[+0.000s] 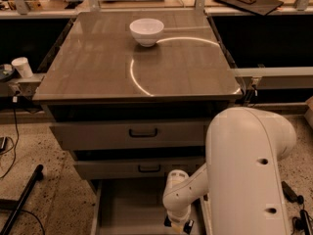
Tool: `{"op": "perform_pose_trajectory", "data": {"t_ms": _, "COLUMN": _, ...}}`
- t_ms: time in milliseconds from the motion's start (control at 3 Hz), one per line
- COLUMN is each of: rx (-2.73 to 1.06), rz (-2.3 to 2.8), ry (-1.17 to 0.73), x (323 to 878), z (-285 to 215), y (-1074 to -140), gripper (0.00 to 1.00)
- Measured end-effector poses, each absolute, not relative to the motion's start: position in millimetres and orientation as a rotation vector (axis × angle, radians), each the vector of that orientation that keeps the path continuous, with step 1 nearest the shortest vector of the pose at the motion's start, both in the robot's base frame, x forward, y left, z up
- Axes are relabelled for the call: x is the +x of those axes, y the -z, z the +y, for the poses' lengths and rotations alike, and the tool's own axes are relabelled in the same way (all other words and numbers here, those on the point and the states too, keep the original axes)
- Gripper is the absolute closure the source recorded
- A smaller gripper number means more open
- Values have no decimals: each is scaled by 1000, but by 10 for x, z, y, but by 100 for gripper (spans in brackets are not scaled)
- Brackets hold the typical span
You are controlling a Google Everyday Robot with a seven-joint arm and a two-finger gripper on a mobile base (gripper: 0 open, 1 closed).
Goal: Place rxbar blueberry into bottom drawer
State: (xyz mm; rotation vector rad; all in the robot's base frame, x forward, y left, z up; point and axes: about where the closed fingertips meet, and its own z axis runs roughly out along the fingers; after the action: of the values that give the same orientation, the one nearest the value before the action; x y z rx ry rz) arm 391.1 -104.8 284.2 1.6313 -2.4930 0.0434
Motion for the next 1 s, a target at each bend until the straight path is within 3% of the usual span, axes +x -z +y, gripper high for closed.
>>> {"op": "perform_pose_trajectory", "data": {"t_ms": 1000, "rx": 1548, "rz": -2490, "ry": -22, "x": 3850, "z": -1101, "y": -2552, "gripper": 100}}
